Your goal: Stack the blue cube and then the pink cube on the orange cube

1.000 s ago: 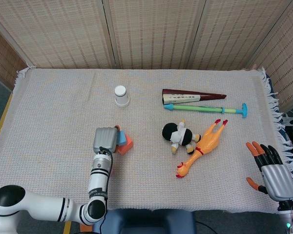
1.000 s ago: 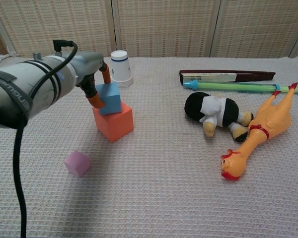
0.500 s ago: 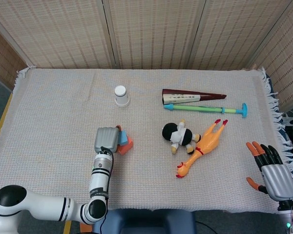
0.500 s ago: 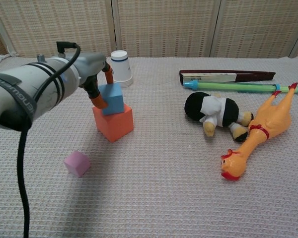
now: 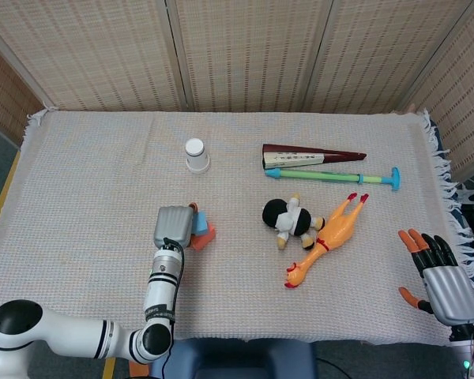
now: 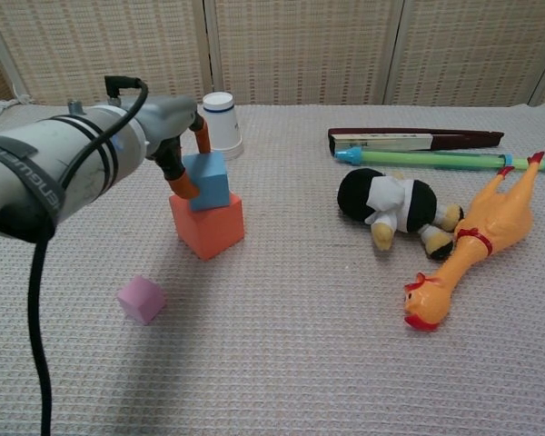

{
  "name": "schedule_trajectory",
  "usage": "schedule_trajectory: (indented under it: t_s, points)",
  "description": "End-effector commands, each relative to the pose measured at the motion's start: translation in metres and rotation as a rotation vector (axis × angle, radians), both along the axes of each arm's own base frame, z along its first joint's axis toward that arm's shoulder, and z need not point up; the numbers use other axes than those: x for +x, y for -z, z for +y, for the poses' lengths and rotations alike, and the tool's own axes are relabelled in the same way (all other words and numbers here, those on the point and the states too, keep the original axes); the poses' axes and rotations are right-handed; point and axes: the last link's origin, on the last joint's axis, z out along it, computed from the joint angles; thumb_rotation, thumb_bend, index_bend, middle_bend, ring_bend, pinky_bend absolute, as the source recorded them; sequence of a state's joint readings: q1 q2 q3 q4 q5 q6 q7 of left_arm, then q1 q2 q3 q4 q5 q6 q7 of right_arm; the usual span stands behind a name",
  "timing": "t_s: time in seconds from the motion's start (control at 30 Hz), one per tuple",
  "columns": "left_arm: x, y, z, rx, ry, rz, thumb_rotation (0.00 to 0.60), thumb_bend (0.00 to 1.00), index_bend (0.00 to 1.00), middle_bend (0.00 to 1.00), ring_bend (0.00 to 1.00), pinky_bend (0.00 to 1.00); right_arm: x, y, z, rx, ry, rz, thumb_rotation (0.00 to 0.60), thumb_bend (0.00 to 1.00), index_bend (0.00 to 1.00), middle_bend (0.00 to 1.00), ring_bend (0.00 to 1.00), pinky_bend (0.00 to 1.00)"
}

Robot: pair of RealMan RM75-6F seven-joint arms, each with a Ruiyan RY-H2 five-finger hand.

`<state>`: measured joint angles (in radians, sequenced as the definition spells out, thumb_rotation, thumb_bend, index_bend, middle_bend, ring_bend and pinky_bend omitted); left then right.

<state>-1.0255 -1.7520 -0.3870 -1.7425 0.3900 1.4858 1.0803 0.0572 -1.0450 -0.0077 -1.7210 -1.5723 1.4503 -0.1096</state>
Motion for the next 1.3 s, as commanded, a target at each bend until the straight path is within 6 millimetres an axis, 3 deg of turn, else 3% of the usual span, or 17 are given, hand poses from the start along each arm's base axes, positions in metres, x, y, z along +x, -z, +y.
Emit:
schedule_trajectory:
  t_s: [0.03,0.57,0.8,1.17,1.3]
  points:
    - [-0.001,-0.001,0.000,-0.002,-0.005,0.003,0.600,0.32,0.26,1.00,1.00,1.00,0.000,0.000,0.000,0.001,0.000,0.000,0.600,0.12,0.00,0.00,0.00,0.00]
    - [-0.006,-0.006,0.001,0.002,-0.012,0.006,0.600,0.32,0.31,1.00,1.00,1.00,0.001,0.001,0.000,0.002,0.001,0.001,0.600,0.12,0.00,0.00,0.00,0.00]
    - [-0.002,-0.011,-0.010,-0.010,0.031,-0.013,0.600,0.32,0.23,1.00,1.00,1.00,0.000,0.001,0.001,0.002,0.003,0.004,0.600,0.12,0.00,0.00,0.00,0.00]
    - [0.002,-0.017,-0.021,-0.014,0.069,-0.049,0.600,0.32,0.20,1.00,1.00,1.00,0.002,0.001,0.002,0.004,-0.004,0.005,0.600,0.12,0.00,0.00,0.00,0.00]
    - [0.000,-0.026,-0.034,-0.026,0.111,-0.078,0.600,0.32,0.17,1.00,1.00,1.00,0.002,0.000,0.003,0.003,-0.004,0.002,0.600,0.12,0.00,0.00,0.00,0.00]
